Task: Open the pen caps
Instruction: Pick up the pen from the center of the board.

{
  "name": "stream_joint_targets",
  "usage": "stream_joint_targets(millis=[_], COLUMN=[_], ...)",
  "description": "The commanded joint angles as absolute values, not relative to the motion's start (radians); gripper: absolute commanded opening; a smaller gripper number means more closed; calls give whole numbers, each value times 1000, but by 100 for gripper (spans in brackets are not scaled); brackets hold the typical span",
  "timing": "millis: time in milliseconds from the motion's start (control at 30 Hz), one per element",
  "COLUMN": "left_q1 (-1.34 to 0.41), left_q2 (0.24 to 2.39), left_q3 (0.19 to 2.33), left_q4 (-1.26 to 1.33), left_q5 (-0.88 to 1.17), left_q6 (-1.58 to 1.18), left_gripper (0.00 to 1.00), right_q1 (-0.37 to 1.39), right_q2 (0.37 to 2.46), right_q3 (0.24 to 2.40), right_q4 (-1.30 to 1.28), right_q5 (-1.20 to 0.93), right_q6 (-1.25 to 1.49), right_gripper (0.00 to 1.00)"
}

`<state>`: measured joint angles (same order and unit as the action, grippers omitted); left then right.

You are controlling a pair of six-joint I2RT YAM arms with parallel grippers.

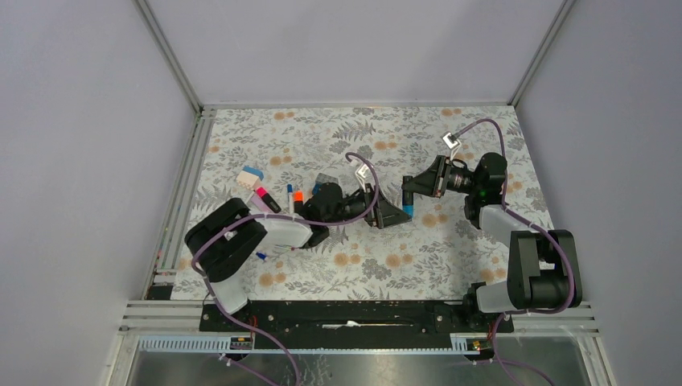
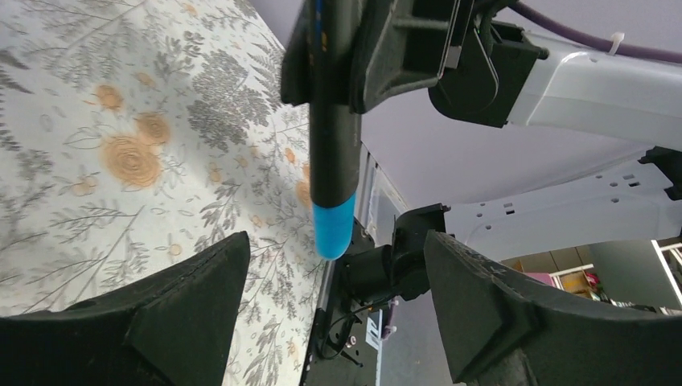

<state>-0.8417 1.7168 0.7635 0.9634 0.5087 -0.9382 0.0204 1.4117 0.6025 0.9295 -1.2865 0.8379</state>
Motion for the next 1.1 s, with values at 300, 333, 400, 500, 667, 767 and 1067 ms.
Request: stream_joint_targets(millis=[300,333,400,500,667,767,1067], left_q1=[-890,-890,-889,-889,-856,-795,-658], left_q2=[1812,1813,1816,1814,1763,1707,1595], left_q3=[854,855,858,861,841,852,1085], left_q4=[1117,1118,1116,1103,1010,868,-106], left_q5=[439,440,449,472,512,610,833], left_q6=[-1022,-1024,-1025,-1024,-980,-920,-384], left_gripper=[47,45,36,10,0,0,0], right_q1=[21,21,20,20,20,20,9], right_q2=[1408,1410,1411,1413,1406,1411,1383], right_q3=[603,602,601,602,621,670,1036], right_q4=[985,986,985,979,895,738,-471], right_q5=[-1309,-1309,-1308,-1307,-1338,-1378,-1215], right_q6=[845,844,843,838,743,606,-567], right_gripper=[0,0,0,0,22,80,100])
